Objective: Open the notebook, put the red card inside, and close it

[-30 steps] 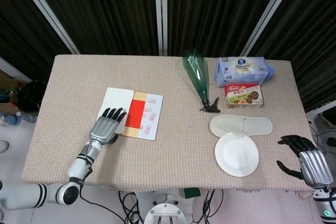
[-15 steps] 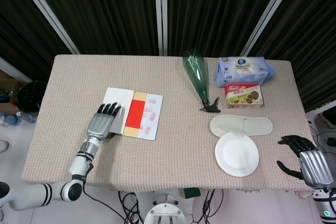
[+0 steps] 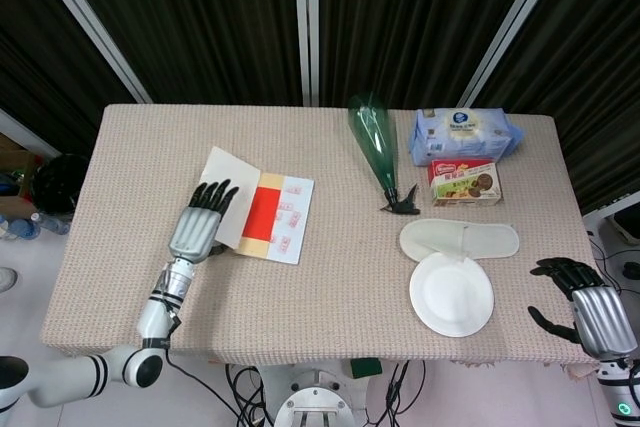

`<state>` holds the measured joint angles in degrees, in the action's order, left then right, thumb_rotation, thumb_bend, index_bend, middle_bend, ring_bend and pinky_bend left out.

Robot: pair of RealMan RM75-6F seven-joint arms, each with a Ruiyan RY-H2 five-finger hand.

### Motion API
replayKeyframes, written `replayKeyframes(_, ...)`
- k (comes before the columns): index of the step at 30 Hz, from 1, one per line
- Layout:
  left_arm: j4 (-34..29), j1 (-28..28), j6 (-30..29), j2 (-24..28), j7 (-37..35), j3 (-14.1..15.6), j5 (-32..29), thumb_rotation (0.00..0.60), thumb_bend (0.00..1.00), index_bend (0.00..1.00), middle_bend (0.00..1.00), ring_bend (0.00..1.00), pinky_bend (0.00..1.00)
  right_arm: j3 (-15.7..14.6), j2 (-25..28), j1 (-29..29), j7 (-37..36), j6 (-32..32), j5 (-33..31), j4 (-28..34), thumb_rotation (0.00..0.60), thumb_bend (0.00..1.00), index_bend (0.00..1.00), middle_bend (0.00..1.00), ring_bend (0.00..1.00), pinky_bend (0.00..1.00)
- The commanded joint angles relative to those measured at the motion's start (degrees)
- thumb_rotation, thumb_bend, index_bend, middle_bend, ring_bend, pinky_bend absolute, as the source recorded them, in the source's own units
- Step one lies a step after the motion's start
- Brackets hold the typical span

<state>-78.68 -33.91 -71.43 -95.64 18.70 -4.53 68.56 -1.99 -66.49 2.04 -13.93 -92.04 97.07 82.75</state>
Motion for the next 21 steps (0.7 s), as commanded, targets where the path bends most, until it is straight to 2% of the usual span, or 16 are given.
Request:
replayKeyframes(1,-3.13,0.52,-2.26,1.14,1.13,-0.23,2.93,0.600,0.20,0.06,0.00,0.00,0.05,-0.03,0.07,-0.09,0.07,-0.18,0.09,0.10,0.600,0.17,0.36,0.26,0.21,0.27)
replayKeyframes(10,-7.79,0.68,-2.90,2.28,7.29,0.12,6.09,0.600,0.20,0.06,0.00,0.00,0.05,-0.25,0.17,-0.70,-0.15,-0.95,0.22,-0.09,0.600,0.17,0.36,0.26,0.21,0.27)
replayKeyframes(15,-9.09,0.71,-2.98,2.36,7.70,-0.71,6.98,0.600,0.20,0.06,0.00,0.00,0.05,-0.27,0.06,-0.89,-0.39,-1.22,0.28,-0.34,0.600,0.17,0.36,0.26,0.21,0.27)
replayKeyframes(21,-9.57,-1.57,0.85,0.71,9.76,-2.39,5.92,0.600,0.20,0.06,0.00,0.00,0.05,-0.33,-0.05,-0.78,-0.41,-1.19,0.65,-0.34,0.600,0.17,0.36,0.26,0.21,0.27)
